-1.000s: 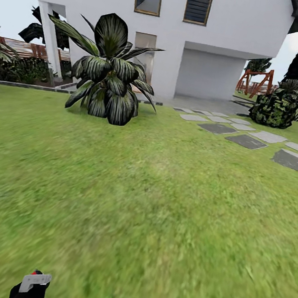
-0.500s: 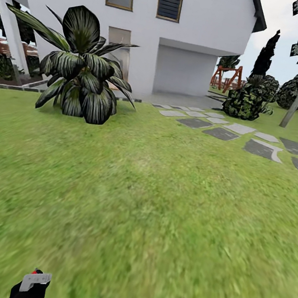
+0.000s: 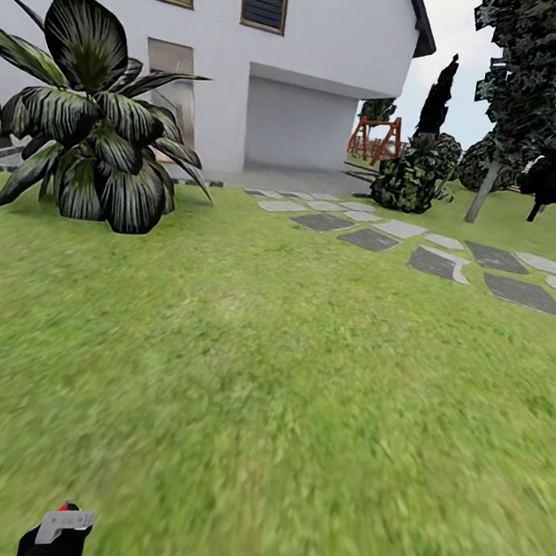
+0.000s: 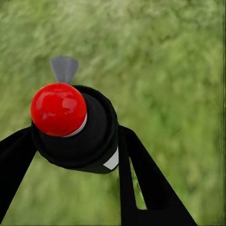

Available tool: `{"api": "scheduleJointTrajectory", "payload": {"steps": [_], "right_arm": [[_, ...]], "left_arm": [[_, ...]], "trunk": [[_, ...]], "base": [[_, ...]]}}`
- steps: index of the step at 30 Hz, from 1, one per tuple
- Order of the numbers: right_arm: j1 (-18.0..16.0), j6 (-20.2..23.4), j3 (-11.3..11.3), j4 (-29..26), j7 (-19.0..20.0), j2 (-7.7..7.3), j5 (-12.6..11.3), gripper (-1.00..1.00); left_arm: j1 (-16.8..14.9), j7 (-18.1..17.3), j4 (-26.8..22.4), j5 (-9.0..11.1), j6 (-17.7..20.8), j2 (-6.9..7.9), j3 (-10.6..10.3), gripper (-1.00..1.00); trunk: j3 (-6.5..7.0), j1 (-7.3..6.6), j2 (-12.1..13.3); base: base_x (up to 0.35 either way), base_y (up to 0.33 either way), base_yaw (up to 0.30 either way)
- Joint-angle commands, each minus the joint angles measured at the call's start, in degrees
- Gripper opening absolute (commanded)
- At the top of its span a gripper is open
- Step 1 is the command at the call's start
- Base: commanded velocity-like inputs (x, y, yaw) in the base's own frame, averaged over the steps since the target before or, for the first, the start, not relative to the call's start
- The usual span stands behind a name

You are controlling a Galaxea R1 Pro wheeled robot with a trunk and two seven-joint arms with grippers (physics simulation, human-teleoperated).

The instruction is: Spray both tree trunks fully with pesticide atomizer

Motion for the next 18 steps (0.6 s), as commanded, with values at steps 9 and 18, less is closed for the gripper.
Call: {"api": "scheduleJointTrajectory", "payload": {"steps": [9, 18], "right_arm": [[0.0, 0.0, 0.0, -0.1, 0.0, 0.01, 0.0, 1.00], [0.0, 0.0, 0.3, 5.3, 0.2, 0.43, 0.2, 1.00]], "left_arm": [[0.0, 0.0, 0.0, 0.0, 0.0, 0.03, 0.0, -1.00], [0.0, 0.0, 0.1, 0.0, 0.0, -0.05, -0.1, -1.00]], "trunk": [[0.00, 0.00, 0.0], [0.00, 0.00, 0.0]], "base": [[0.125, -0.186, -0.189], [0.150, -0.239, -0.270]]}}
